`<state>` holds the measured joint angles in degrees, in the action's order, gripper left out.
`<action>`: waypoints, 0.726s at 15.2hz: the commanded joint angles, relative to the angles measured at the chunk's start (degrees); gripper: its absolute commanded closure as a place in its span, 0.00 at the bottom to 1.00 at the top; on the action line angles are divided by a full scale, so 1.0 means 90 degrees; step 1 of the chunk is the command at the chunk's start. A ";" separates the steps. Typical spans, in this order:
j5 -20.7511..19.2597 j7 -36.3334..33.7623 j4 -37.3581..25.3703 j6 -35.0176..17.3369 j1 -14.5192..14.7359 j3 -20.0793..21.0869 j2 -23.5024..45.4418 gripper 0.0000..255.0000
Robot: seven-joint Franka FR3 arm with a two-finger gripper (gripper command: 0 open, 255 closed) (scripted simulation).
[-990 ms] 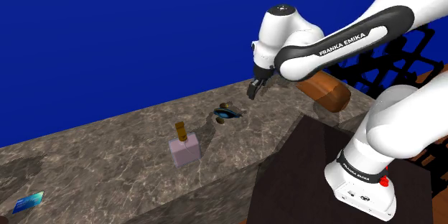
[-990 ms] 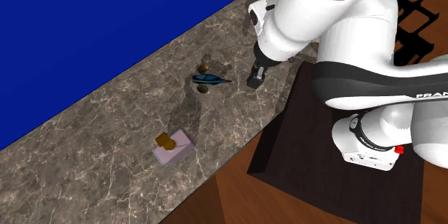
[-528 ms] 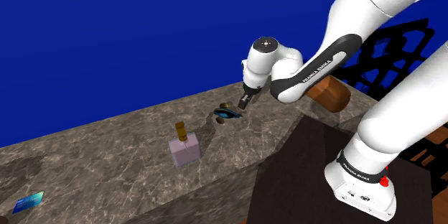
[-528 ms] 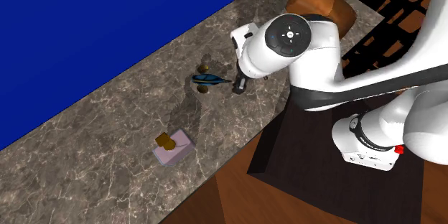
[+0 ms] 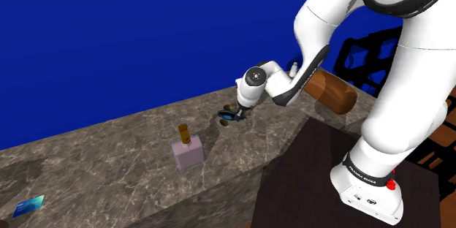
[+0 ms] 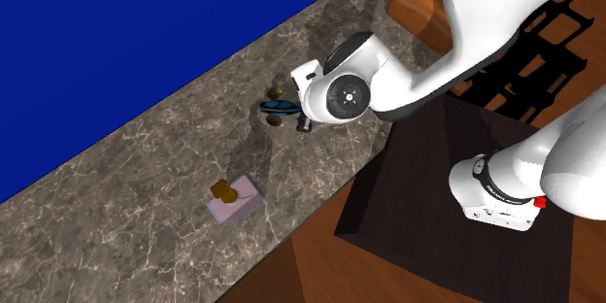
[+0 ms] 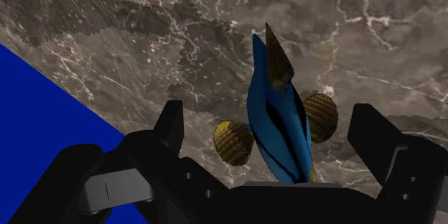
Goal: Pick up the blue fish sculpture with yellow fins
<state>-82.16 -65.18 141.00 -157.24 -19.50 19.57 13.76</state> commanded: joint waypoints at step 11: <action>-0.1917 -0.1628 -0.0862 0.0409 0.0307 -0.0293 0.1412 0.00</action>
<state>-99.05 -79.45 133.32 -153.63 -16.79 16.97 26.23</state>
